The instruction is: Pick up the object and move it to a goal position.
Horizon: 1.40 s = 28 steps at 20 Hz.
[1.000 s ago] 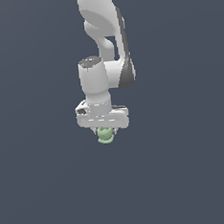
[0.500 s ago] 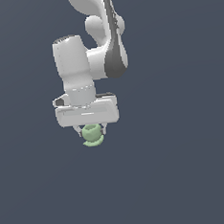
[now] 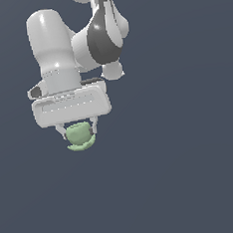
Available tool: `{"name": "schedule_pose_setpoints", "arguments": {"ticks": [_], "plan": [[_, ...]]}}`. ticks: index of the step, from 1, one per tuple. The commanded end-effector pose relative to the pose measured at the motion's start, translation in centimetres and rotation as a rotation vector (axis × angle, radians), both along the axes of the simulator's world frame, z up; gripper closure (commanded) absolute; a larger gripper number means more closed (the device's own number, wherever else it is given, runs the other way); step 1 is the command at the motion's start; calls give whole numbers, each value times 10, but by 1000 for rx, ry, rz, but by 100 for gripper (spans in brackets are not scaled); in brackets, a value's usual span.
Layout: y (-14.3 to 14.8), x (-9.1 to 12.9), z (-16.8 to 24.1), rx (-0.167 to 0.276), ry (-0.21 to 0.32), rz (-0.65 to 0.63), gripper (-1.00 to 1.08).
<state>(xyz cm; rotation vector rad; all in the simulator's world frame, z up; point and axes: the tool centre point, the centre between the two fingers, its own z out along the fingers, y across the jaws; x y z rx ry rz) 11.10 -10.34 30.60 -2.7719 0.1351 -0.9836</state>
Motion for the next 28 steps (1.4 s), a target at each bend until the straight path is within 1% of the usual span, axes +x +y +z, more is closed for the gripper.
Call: {"name": "schedule_pose_setpoints", "arguments": {"ticks": [1, 10, 18, 23, 28], "plan": [[-7, 4, 18, 7, -42, 12, 108], [-33, 13, 82, 34, -187, 53, 108], [-57, 15, 139, 59, -314, 90, 108], [-69, 14, 165, 71, -374, 108, 108], [-77, 12, 182, 80, -412, 120, 108]]}}
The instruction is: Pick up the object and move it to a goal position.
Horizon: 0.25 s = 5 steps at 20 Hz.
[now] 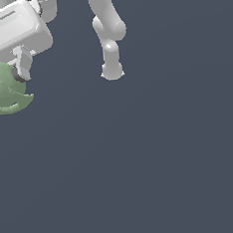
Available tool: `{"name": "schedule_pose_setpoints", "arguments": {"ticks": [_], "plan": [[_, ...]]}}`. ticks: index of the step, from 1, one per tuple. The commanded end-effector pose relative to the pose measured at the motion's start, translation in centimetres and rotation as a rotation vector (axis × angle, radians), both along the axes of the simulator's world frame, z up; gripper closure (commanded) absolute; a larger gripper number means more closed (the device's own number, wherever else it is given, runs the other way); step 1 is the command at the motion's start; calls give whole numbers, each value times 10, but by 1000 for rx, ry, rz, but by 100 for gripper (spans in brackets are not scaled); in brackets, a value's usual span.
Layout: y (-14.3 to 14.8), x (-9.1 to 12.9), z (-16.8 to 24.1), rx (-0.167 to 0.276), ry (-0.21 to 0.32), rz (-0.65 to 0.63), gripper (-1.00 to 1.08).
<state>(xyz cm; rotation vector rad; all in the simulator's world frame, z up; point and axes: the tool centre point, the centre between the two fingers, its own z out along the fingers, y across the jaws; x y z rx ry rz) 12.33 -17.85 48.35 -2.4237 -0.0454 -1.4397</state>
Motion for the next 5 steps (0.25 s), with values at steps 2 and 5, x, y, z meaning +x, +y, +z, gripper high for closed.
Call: {"name": "schedule_pose_setpoints", "arguments": {"ticks": [2, 5], "plan": [[-4, -1, 9, 5, -20, 7, 108], [-5, -1, 11, 6, -25, 9, 108]]}}
